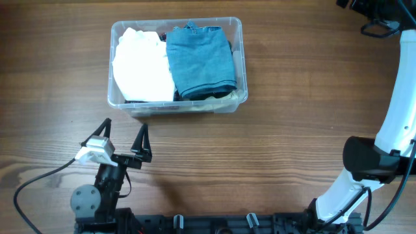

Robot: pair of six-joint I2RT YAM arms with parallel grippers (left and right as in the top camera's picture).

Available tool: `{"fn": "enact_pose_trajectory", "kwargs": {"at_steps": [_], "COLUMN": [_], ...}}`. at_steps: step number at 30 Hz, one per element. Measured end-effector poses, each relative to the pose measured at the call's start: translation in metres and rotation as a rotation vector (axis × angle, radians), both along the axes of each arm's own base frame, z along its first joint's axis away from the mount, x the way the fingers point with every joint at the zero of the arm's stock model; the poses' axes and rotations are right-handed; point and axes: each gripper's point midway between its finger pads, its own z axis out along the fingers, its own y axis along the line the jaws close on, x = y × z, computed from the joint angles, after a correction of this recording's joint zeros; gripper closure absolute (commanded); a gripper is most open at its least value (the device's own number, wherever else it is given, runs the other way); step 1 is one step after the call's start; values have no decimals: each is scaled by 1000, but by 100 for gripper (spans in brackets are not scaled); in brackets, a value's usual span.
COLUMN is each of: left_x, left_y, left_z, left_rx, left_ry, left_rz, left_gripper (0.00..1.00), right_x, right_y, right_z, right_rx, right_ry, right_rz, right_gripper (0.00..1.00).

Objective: Pack container

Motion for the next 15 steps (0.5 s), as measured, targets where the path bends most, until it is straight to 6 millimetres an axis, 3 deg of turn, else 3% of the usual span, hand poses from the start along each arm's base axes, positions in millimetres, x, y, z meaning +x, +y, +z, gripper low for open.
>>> {"fn": "enact_pose_trajectory", "kwargs": {"at_steps": [7,15], "left_x": [10,10], "left_y": [0,0], "left_z": [-48,-56], "left_rx": [-69,-86], "left_ry": [82,110], "left_rz": [-3,0], "left_gripper": [0,0], "right_x": [0,0], "right_y": [0,0], "right_z": [0,0], "right_rx": [0,0], "right_ry": [0,0], "right_rz": [0,0], "right_gripper": [0,0]}}
